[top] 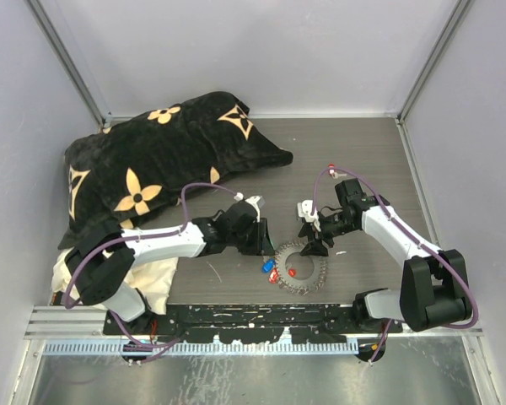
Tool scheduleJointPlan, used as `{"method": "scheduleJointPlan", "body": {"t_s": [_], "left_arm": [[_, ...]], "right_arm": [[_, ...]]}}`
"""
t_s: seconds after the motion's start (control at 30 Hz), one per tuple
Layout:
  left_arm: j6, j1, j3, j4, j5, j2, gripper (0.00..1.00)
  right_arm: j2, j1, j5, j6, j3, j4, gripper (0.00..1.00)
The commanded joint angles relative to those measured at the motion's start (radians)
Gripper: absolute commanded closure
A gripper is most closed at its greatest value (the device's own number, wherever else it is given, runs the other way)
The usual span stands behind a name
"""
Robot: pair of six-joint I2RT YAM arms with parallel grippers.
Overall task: Remove the keys from the keyring
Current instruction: Pick up the keyring from the center of the board.
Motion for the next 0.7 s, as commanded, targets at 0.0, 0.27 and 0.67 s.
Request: {"method": "scheduleJointPlan", "body": {"t_s": [0.0,0.27,0.67], "left_arm": [[-0.105,-0.044,0.067,-0.070,-0.144,0.016,0.65],[-0.165,-0.106,0.183,-0.221,-0.327,0.078,0.66],[-0.203,-0.146,0.301,-0.347,-0.406,0.185,0.72]], "right_arm": [[-0.020,-0.002,-0.003,-0.021,0.039,-0.003,0.38],[-0.026,-0.002,0.000,-0.021,0.037,-0.001,0.38],[-0.032,-0.003,-0.001,-0.021,0.034,-0.001,0.38]]}}
